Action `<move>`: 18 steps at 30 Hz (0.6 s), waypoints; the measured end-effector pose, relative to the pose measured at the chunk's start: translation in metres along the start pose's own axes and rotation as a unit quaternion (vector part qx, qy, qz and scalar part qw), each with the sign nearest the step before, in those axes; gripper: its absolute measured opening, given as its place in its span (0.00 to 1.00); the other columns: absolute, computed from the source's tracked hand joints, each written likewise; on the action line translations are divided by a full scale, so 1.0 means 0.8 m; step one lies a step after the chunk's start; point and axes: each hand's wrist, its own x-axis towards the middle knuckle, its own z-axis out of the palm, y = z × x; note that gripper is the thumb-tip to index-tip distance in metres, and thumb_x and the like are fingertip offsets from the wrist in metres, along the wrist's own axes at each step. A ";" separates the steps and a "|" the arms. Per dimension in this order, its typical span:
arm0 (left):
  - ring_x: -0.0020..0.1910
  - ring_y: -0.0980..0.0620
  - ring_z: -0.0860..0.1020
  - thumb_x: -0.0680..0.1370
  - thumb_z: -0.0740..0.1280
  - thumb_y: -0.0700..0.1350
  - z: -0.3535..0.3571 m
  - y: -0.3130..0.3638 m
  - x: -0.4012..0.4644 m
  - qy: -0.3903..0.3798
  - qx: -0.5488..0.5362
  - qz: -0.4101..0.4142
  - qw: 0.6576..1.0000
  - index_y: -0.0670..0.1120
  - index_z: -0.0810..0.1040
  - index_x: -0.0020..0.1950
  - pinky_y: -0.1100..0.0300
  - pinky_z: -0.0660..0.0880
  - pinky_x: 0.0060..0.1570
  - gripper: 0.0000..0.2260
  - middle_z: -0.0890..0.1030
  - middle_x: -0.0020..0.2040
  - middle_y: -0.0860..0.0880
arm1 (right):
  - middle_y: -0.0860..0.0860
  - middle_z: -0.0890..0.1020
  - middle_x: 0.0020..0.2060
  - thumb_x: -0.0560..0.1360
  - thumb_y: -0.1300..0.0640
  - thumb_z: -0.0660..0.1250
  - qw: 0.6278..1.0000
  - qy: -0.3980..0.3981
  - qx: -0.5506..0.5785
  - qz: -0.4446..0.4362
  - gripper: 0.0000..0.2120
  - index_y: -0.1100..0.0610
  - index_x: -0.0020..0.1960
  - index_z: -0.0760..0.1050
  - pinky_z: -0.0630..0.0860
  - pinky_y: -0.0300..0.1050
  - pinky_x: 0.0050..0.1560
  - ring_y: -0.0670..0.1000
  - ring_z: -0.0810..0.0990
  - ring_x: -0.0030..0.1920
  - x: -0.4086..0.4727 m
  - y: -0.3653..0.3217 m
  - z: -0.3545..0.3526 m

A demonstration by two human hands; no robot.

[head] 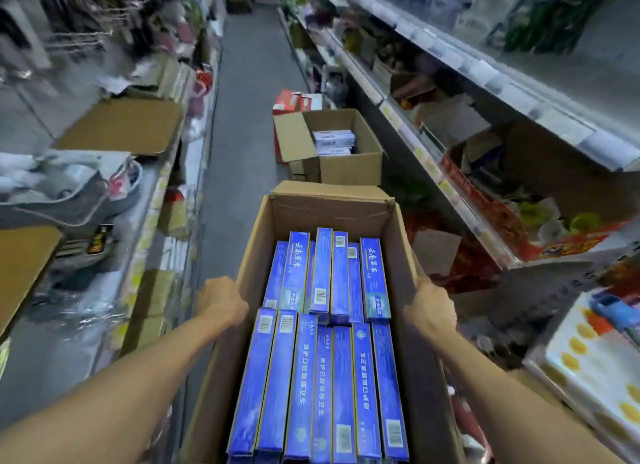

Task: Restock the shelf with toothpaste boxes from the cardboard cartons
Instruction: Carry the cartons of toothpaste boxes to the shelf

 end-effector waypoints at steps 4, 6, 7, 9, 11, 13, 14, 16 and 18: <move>0.57 0.41 0.78 0.72 0.68 0.44 -0.039 -0.017 0.086 0.006 0.004 -0.012 1.000 0.40 0.78 0.57 0.55 0.75 0.51 0.15 0.79 0.57 0.40 | 0.61 0.78 0.55 0.72 0.63 0.63 0.999 -0.006 -0.019 -0.027 0.14 0.62 0.57 0.70 0.74 0.51 0.52 0.63 0.77 0.57 0.063 -0.087 0.017; 0.57 0.41 0.78 0.72 0.68 0.43 -0.062 -0.022 0.128 0.013 0.006 -0.022 1.000 0.39 0.78 0.57 0.55 0.75 0.50 0.15 0.79 0.57 0.40 | 0.61 0.78 0.56 0.72 0.63 0.63 0.999 -0.013 -0.016 -0.039 0.15 0.62 0.58 0.69 0.74 0.50 0.52 0.63 0.77 0.57 0.092 -0.131 0.022; 0.57 0.41 0.78 0.72 0.68 0.43 -0.072 -0.024 0.147 0.015 0.004 -0.030 0.999 0.39 0.78 0.57 0.55 0.76 0.50 0.15 0.79 0.57 0.40 | 0.62 0.78 0.56 0.72 0.63 0.63 0.999 -0.013 -0.015 -0.045 0.14 0.62 0.57 0.69 0.73 0.50 0.52 0.63 0.76 0.58 0.106 -0.152 0.023; 0.56 0.41 0.78 0.72 0.68 0.42 -0.092 -0.029 0.184 0.016 -0.011 -0.047 0.999 0.38 0.77 0.57 0.55 0.76 0.49 0.15 0.79 0.57 0.39 | 0.62 0.78 0.55 0.72 0.64 0.63 0.998 -0.009 -0.012 -0.058 0.14 0.62 0.57 0.69 0.73 0.51 0.52 0.64 0.76 0.58 0.134 -0.195 0.024; 0.56 0.40 0.78 0.71 0.68 0.41 -0.112 -0.033 0.224 0.023 -0.023 -0.059 0.998 0.37 0.77 0.56 0.54 0.75 0.49 0.15 0.79 0.56 0.39 | 0.62 0.78 0.55 0.72 0.64 0.62 0.997 -0.008 -0.014 -0.077 0.14 0.63 0.58 0.68 0.73 0.51 0.52 0.64 0.76 0.57 0.165 -0.238 0.027; 0.57 0.40 0.78 0.72 0.68 0.40 -0.130 -0.034 0.266 0.032 -0.035 -0.069 0.996 0.36 0.77 0.56 0.54 0.75 0.49 0.14 0.78 0.57 0.38 | 0.62 0.78 0.55 0.72 0.64 0.62 0.995 -0.008 -0.019 -0.095 0.14 0.63 0.57 0.68 0.73 0.51 0.52 0.64 0.76 0.57 0.200 -0.280 0.029; 0.57 0.40 0.77 0.72 0.68 0.40 -0.139 -0.033 0.288 0.036 -0.035 -0.075 0.996 0.37 0.77 0.56 0.54 0.75 0.50 0.15 0.78 0.57 0.38 | 0.62 0.78 0.55 0.72 0.64 0.62 0.995 -0.008 -0.018 -0.101 0.13 0.63 0.57 0.68 0.73 0.51 0.52 0.64 0.77 0.57 0.219 -0.302 0.030; 0.58 0.40 0.77 0.72 0.68 0.42 -0.156 -0.031 0.333 0.041 -0.028 -0.084 0.995 0.38 0.77 0.57 0.54 0.75 0.50 0.16 0.79 0.58 0.39 | 0.62 0.78 0.55 0.72 0.64 0.62 0.993 -0.010 -0.021 -0.111 0.12 0.62 0.56 0.69 0.74 0.50 0.51 0.64 0.77 0.57 0.260 -0.344 0.035; 0.57 0.40 0.77 0.72 0.68 0.42 -0.172 -0.027 0.379 0.041 -0.037 -0.094 0.994 0.38 0.76 0.57 0.54 0.74 0.50 0.16 0.78 0.57 0.39 | 0.61 0.78 0.55 0.72 0.64 0.62 0.992 -0.015 -0.022 -0.124 0.12 0.62 0.55 0.69 0.74 0.49 0.50 0.64 0.77 0.56 0.301 -0.385 0.038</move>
